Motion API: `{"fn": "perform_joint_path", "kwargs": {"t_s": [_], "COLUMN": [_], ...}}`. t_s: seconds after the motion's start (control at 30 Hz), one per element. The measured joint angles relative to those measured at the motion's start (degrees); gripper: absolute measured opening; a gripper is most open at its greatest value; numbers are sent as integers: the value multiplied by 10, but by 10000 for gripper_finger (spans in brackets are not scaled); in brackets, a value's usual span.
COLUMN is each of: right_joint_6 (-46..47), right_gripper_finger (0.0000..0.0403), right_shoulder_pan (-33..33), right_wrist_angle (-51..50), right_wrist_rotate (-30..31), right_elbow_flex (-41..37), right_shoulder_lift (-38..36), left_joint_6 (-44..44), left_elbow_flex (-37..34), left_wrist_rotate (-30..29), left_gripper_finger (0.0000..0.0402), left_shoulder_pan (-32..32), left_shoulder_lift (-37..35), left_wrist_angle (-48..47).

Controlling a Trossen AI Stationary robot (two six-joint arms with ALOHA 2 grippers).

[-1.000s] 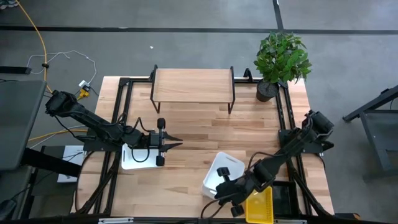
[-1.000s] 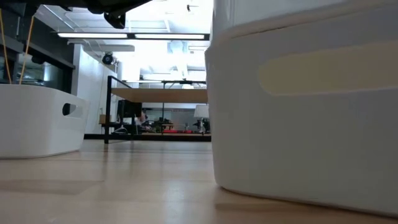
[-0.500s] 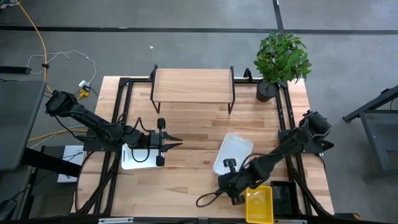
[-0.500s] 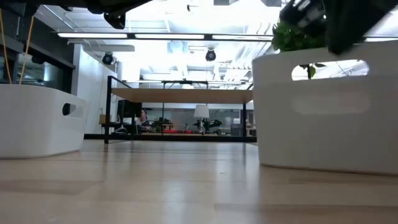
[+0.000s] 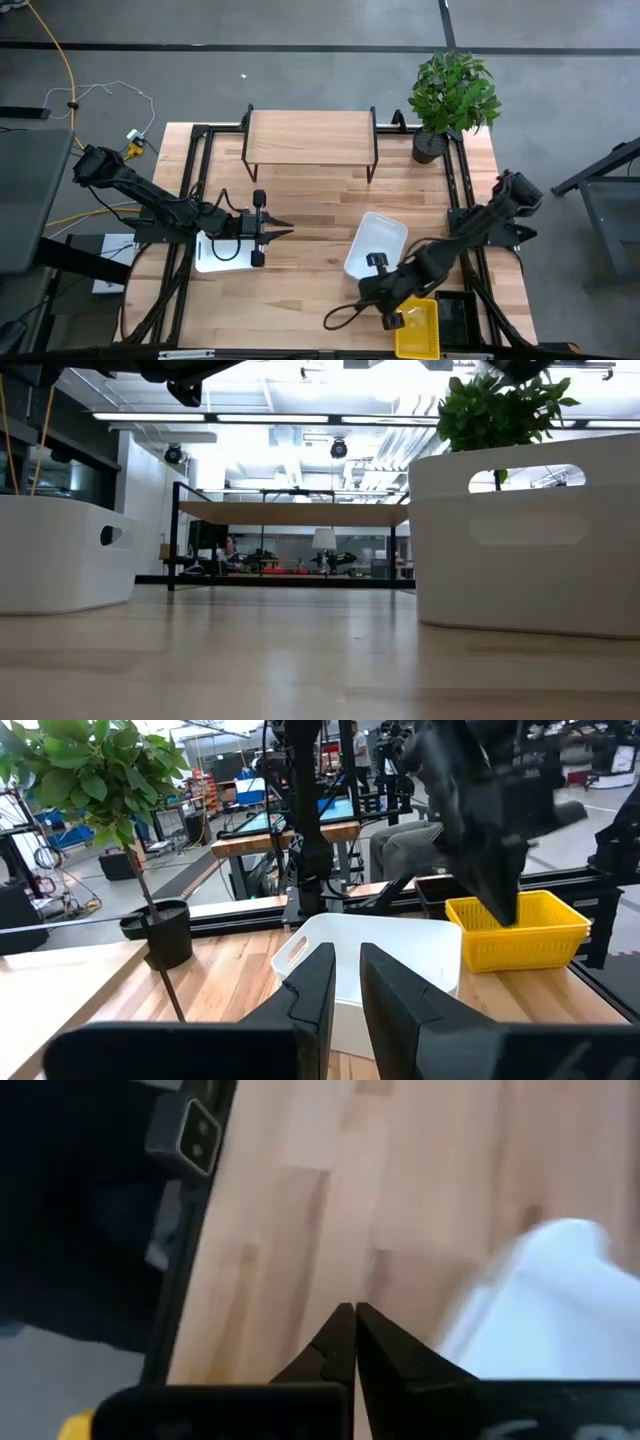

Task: Stack baskets on shelf by color
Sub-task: Stack the top right white bin on the bottom white bin

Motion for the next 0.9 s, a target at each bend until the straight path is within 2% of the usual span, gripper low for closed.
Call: {"fn": "perform_joint_path", "kwargs": {"t_s": [0.17,0.3,0.4,0.5,0.7,0.9], "right_joint_6": [18,103,157,158,138,43], "right_gripper_finger": [0,0,0,0,0,0], "right_shoulder_pan": [20,23,21,18,-17,-41], "right_wrist_angle": [-62,-186,-244,-198,-37,108], "right_wrist_rotate": [104,195,235,230,137,177], "right_elbow_flex": [1,0,-1,-43,-185,-226], "right_shoulder_lift": [-61,-82,-84,-92,-144,-207], "left_joint_6": [-5,-6,-6,-18,-26,-25], "left_elbow_flex": [0,0,0,0,0,0], "left_wrist_rotate": [13,14,14,15,15,14], "left_gripper_finger": [42,42,42,42,42,42], "left_shoulder_pan": [0,0,0,0,0,0], "left_shoulder_lift": [0,0,0,0,0,0], "left_wrist_angle": [0,0,0,0,0,0]}}
